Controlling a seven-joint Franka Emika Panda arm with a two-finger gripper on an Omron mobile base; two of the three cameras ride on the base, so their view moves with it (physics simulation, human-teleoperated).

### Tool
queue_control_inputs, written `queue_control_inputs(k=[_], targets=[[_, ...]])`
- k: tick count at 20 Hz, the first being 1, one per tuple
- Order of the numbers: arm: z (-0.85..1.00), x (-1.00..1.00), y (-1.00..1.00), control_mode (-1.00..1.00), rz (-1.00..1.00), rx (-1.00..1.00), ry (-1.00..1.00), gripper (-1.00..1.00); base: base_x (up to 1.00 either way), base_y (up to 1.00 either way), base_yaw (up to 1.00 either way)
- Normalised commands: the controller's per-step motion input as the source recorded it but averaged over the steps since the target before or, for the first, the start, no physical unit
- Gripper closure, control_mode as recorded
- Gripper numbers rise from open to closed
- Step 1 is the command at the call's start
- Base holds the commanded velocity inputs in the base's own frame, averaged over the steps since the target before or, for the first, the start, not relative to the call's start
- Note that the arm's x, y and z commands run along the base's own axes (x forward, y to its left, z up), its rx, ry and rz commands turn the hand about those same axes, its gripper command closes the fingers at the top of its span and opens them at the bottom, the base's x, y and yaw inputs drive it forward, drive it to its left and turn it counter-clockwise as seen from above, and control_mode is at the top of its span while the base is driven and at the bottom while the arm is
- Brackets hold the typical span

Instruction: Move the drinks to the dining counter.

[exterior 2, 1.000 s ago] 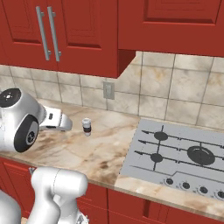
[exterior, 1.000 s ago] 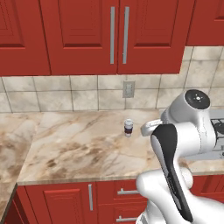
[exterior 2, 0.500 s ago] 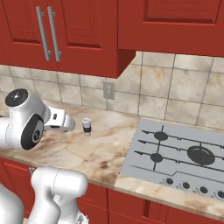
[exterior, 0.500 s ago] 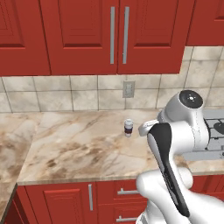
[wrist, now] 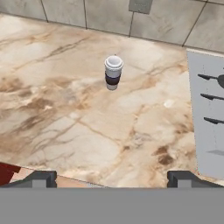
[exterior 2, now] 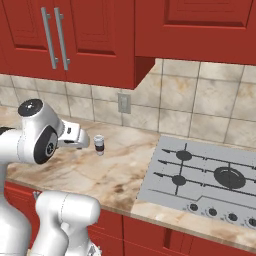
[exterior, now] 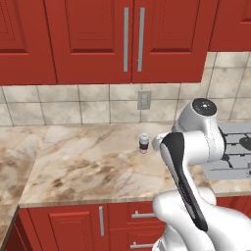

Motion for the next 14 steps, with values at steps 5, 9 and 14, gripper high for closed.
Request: queue_control_inputs(k=[5, 9, 14], targets=[[-0.13, 0.24, 0.0, -1.0, 0.0, 0.0, 0.04, -1.0, 0.0, 0.0, 0.0], [-0.2, 0.21, 0.0, -1.0, 0.0, 0.0, 0.01, -1.0, 0.0, 0.0, 0.0], [-0.22, 0.18, 0.0, -1.0, 0.0, 0.0, 0.01, -1.0, 0.0, 0.0, 0.0]])
